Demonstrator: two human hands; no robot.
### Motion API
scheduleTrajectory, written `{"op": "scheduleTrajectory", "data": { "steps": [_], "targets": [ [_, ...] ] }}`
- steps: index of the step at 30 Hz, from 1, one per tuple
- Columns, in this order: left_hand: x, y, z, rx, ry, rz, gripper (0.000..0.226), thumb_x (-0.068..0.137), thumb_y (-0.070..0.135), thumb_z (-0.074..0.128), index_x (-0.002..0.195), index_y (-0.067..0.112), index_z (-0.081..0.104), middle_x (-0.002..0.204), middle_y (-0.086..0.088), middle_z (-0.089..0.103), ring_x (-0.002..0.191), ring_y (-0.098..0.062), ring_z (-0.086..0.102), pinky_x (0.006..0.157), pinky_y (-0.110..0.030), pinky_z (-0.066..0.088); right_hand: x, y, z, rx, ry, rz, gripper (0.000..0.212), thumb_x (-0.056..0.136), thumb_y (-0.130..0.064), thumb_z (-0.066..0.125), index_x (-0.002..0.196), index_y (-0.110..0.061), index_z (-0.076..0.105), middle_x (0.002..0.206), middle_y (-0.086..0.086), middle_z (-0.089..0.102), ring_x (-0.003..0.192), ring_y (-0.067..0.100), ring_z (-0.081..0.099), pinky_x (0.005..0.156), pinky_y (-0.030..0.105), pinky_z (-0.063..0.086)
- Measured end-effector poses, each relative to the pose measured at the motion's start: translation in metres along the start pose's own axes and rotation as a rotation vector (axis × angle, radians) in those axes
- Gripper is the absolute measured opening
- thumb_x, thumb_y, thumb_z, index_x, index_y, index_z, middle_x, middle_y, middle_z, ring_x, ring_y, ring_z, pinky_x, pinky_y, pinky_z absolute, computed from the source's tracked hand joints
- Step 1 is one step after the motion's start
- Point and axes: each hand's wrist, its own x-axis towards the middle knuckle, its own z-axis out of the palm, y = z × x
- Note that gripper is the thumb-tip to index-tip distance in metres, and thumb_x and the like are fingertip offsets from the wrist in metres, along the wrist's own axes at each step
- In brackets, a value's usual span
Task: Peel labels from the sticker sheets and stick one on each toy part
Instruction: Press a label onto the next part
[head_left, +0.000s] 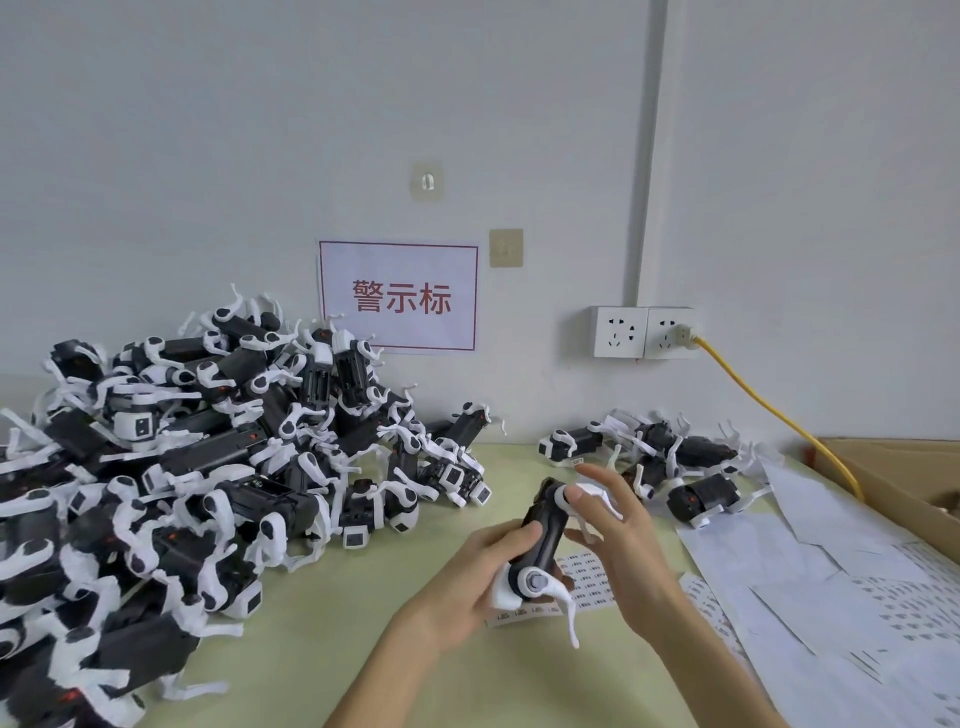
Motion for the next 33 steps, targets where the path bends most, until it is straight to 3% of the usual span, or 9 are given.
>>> {"op": "scheduleTrajectory", "data": {
  "steps": [2,5,9,11,14,19,26,30,33],
  "targets": [
    [0.003,-0.003,0.002,-0.024,0.050,0.027,0.028,0.091,0.038,0.073,0.105,0.013,0.077,0.095,-0.013,0.074,0.103,-0.036,0.070,0.091,-0.040,0.055,0.000,0.003,0.001,-0.064,0.098,-0.062,0.040,0.078,-0.040,0.083,0.114,-0.029,0.069,0.112,-0.010,0.073,0.109,0.006,0.066,0.092,0.034,0.053],
    [0.008,-0.005,-0.004,-0.106,0.160,0.070,0.041,0.087,0.043,0.066,0.108,0.008,0.073,0.094,-0.017,0.074,0.113,-0.042,0.068,0.098,-0.046,0.052,0.003,0.002,-0.006,-0.058,0.243,-0.166,0.006,0.093,-0.017,0.071,0.098,-0.019,0.071,0.091,-0.007,0.075,0.089,0.013,0.068,0.082,0.033,0.049],
    [0.009,-0.005,-0.010,-0.104,0.218,0.105,0.050,0.087,0.048,0.064,0.109,0.003,0.070,0.100,-0.017,0.074,0.108,-0.034,0.070,0.083,-0.042,0.058,0.006,-0.003,-0.017,-0.009,0.059,-0.093,0.014,0.096,-0.004,0.059,0.083,-0.007,0.064,0.078,0.008,0.067,0.071,0.019,0.059,0.071,0.035,0.044],
    [0.009,-0.005,-0.008,-0.078,0.219,0.119,0.051,0.085,0.050,0.065,0.111,0.006,0.071,0.103,-0.016,0.074,0.103,-0.029,0.071,0.080,-0.040,0.059,0.005,-0.003,-0.016,-0.070,-0.049,-0.068,0.014,0.097,-0.007,0.058,0.085,-0.007,0.064,0.084,0.009,0.069,0.077,0.021,0.062,0.072,0.035,0.047],
    [0.008,-0.006,-0.004,-0.032,0.207,0.157,0.046,0.088,0.049,0.064,0.114,0.010,0.071,0.104,-0.015,0.074,0.095,-0.024,0.071,0.080,-0.037,0.056,0.003,0.001,-0.011,-0.161,-0.085,-0.100,0.011,0.099,-0.012,0.061,0.090,-0.007,0.065,0.091,0.006,0.072,0.090,0.018,0.069,0.074,0.028,0.054],
    [0.009,-0.012,-0.001,0.038,0.210,0.204,0.039,0.095,0.041,0.067,0.123,0.014,0.069,0.115,-0.014,0.073,0.105,-0.020,0.068,0.099,-0.041,0.050,0.000,0.005,-0.002,-0.190,-0.126,-0.122,0.012,0.103,-0.016,0.057,0.095,-0.007,0.061,0.097,0.004,0.073,0.098,0.017,0.072,0.075,0.026,0.055],
    [0.011,-0.017,0.001,0.075,0.203,0.222,0.050,0.088,0.043,0.077,0.128,0.016,0.066,0.105,-0.002,0.075,0.104,-0.014,0.069,0.094,-0.032,0.049,0.000,0.007,0.000,-0.258,-0.151,-0.162,0.015,0.104,-0.014,0.054,0.091,-0.009,0.059,0.088,-0.006,0.072,0.092,0.017,0.071,0.073,0.025,0.055],
    [0.014,-0.021,-0.002,0.095,0.192,0.210,0.048,0.084,0.039,0.073,0.128,0.021,0.066,0.114,-0.007,0.075,0.113,-0.021,0.069,0.105,-0.039,0.050,0.001,0.010,0.000,-0.286,-0.140,-0.163,0.017,0.104,-0.017,0.056,0.089,-0.011,0.062,0.082,-0.005,0.072,0.090,0.020,0.071,0.072,0.025,0.054],
    [0.016,-0.024,-0.002,0.128,0.189,0.208,0.044,0.087,0.038,0.073,0.128,0.024,0.065,0.118,-0.004,0.075,0.118,-0.019,0.068,0.107,-0.036,0.049,0.002,0.011,0.000,-0.298,-0.129,-0.166,0.017,0.103,-0.017,0.057,0.088,-0.012,0.064,0.079,-0.006,0.071,0.087,0.018,0.071,0.072,0.022,0.053]
  ]
}}
